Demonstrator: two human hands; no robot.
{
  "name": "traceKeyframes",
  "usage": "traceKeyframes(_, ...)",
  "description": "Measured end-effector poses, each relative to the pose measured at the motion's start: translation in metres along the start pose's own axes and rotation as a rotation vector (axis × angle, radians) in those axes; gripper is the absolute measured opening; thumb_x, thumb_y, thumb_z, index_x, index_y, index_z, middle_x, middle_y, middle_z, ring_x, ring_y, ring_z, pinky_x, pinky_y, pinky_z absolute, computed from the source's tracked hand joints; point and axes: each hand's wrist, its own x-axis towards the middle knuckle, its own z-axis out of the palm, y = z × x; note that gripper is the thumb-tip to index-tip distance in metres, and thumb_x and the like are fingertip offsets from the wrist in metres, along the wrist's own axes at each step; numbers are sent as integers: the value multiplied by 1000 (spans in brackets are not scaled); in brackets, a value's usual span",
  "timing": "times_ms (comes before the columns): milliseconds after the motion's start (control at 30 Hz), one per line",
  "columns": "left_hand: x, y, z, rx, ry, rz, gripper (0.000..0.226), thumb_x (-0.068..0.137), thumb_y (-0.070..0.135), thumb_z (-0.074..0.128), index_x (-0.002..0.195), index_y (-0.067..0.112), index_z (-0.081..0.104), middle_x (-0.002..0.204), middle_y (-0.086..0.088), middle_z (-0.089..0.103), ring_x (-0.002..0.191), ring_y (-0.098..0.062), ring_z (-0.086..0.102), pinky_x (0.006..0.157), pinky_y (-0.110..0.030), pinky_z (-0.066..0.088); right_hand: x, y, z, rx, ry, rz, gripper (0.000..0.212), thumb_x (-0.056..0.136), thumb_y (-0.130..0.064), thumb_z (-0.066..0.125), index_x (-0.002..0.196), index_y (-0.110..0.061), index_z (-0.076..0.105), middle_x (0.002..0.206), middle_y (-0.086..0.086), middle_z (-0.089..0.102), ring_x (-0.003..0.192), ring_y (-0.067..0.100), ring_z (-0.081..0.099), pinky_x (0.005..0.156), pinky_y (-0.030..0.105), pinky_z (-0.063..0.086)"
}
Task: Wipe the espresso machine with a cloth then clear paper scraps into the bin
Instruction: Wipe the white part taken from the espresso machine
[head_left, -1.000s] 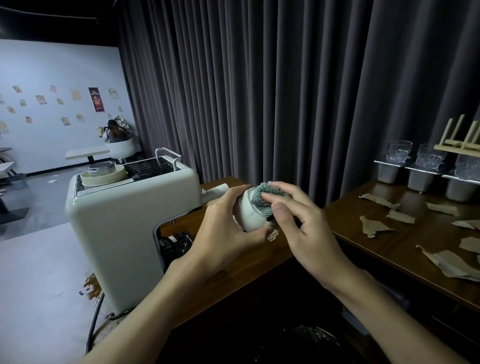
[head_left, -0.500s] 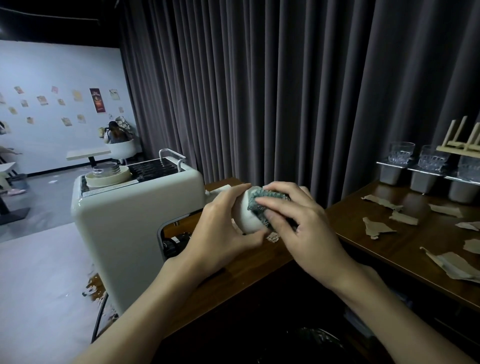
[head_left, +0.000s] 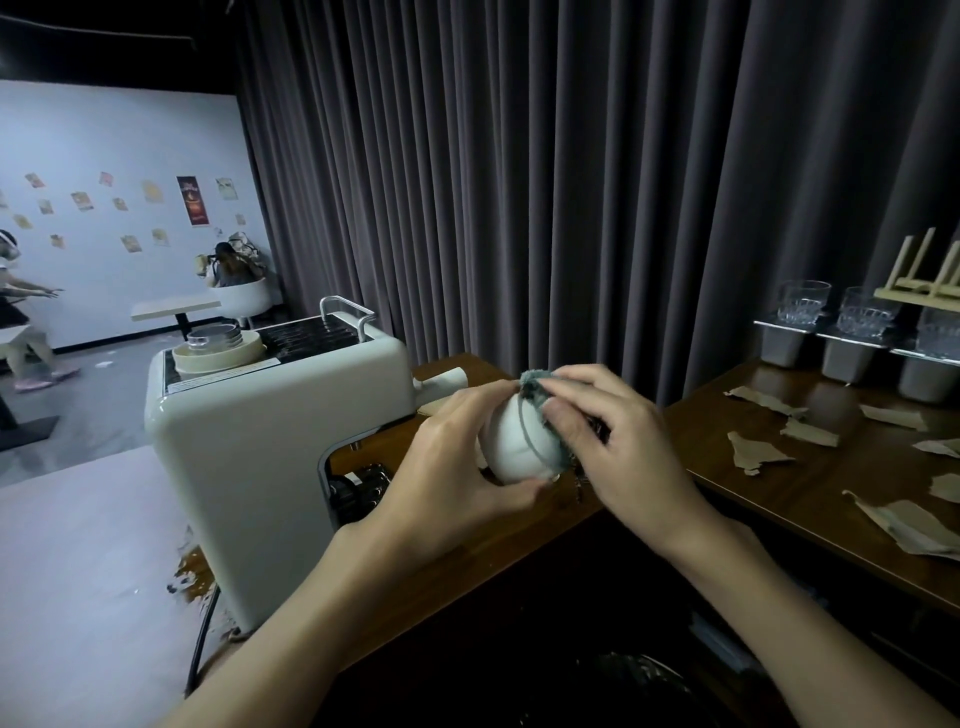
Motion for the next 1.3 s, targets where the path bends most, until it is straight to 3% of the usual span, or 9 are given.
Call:
traceKeyframes(100, 2, -1, -1, -69, 69, -49, 80, 69, 39, 91, 138, 20, 55, 128, 11, 63, 119, -3, 59, 99, -27, 52, -2, 3, 2, 47, 47, 82, 29, 97, -17, 57, 123, -8, 66, 117, -4, 62, 111, 2, 56, 90, 6, 39)
traceKeyframes(300, 3, -3, 1, -136, 98, -96, 79, 69, 31, 92, 138, 20, 55, 125, 10, 66, 117, -3, 62, 97, -27, 54, -9, -4, 10, -98, 23, -89, 30, 97, -20, 56, 125, -15, 66, 126, -7, 56, 120, 10, 50, 99, 20, 42)
traceKeyframes(467, 0, 0, 1, -82, 44, -69, 82, 67, 41, 91, 139, 23, 54, 130, 13, 62, 123, -4, 57, 100, -25, 51, -2, 3, -1, 73, 19, 116, 27, 98, -16, 54, 123, -10, 64, 118, -6, 61, 113, 4, 56, 95, 18, 47)
traceKeyframes(600, 4, -1, 0, -183, 103, -134, 78, 69, 21, 90, 138, 18, 54, 123, 12, 65, 115, 0, 61, 89, -15, 51, -17, -4, 10, -20, 35, -46, 30, 95, -17, 60, 124, -13, 65, 125, -7, 56, 121, 7, 51, 99, 14, 40)
traceKeyframes(800, 8, 3, -2, -65, -31, -84, 82, 72, 25, 87, 144, 27, 49, 133, 12, 50, 128, -8, 49, 108, -35, 47, -14, -4, 5, 37, 78, -67, 29, 95, -16, 59, 123, -15, 66, 125, -3, 56, 121, 11, 52, 97, 17, 44)
traceKeyframes(967, 10, 6, -4, -62, -31, -114, 86, 72, 20, 84, 147, 31, 45, 129, 9, 45, 125, -6, 48, 104, -24, 48, -18, -6, 6, -72, 27, -180, 32, 94, -26, 58, 124, -17, 66, 129, -4, 52, 125, 15, 48, 102, 23, 43)
traceKeyframes(1133, 7, 5, -4, -150, 20, -147, 70, 67, 16, 88, 122, 21, 45, 108, 14, 60, 103, 11, 60, 75, -6, 49, -14, -7, 1, -112, -36, -155, 36, 93, -29, 59, 127, -20, 64, 130, -8, 48, 126, 11, 45, 103, 16, 38)
traceKeyframes(1233, 7, 5, -6, -107, -39, -135, 74, 66, 30, 91, 123, 29, 43, 114, 15, 62, 110, 9, 58, 83, -5, 47, -8, -4, -2, -168, -100, -138, 35, 93, -32, 59, 127, -24, 64, 130, -10, 48, 125, 7, 42, 102, 13, 35)
traceKeyframes(1300, 8, 4, -8, -62, -106, -115, 86, 64, 38, 92, 129, 36, 37, 130, 17, 56, 121, 6, 53, 95, -8, 44, -3, -2, -4, -17, -109, -31, 35, 95, -36, 57, 126, -23, 65, 126, -10, 51, 123, 5, 47, 98, 13, 40)
